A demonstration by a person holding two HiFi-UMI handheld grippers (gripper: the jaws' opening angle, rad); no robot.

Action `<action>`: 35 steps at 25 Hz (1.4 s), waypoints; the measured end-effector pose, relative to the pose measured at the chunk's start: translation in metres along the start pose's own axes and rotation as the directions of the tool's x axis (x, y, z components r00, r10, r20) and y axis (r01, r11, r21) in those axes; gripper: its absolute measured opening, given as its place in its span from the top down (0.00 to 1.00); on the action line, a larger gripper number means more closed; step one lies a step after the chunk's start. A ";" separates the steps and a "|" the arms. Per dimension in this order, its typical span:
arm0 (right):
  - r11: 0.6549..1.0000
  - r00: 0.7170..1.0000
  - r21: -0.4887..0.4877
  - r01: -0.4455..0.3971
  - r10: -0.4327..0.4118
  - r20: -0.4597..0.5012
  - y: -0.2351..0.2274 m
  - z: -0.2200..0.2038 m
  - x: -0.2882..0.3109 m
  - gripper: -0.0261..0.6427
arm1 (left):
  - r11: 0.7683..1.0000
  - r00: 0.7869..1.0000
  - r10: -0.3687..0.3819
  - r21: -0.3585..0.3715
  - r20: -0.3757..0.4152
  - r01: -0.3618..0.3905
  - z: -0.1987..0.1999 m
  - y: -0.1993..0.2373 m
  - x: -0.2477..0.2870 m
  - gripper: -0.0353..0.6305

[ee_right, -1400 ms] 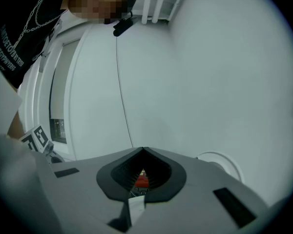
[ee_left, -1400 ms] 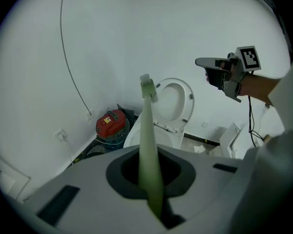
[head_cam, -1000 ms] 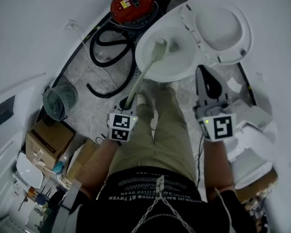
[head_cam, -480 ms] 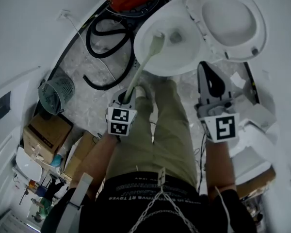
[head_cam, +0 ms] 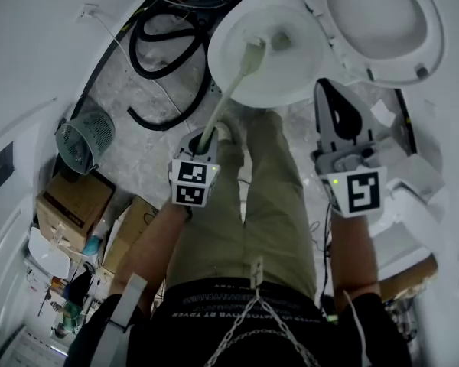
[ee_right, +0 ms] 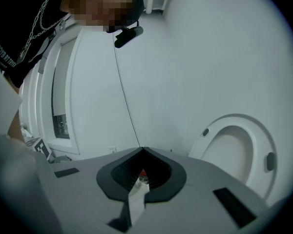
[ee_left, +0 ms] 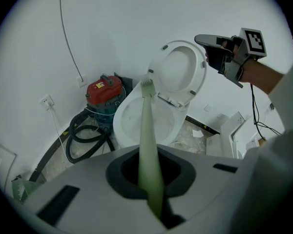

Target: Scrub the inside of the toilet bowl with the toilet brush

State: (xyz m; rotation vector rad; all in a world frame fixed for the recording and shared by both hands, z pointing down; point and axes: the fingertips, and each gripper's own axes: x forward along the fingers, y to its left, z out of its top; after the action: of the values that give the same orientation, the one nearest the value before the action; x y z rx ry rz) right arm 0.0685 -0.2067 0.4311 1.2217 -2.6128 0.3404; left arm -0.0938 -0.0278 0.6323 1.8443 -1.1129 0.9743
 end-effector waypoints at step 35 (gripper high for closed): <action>0.998 0.997 0.017 -0.055 0.056 -0.050 -0.028 -0.041 0.011 0.96 | 0.969 0.883 0.088 -0.166 -0.461 -0.183 -0.059 0.055 0.131 0.94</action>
State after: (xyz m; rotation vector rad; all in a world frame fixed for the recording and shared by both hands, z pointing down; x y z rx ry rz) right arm 0.0879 -0.2191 0.4767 1.1315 -2.6094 0.3979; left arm -0.1137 -0.0385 0.7847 1.2948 -1.0158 1.2423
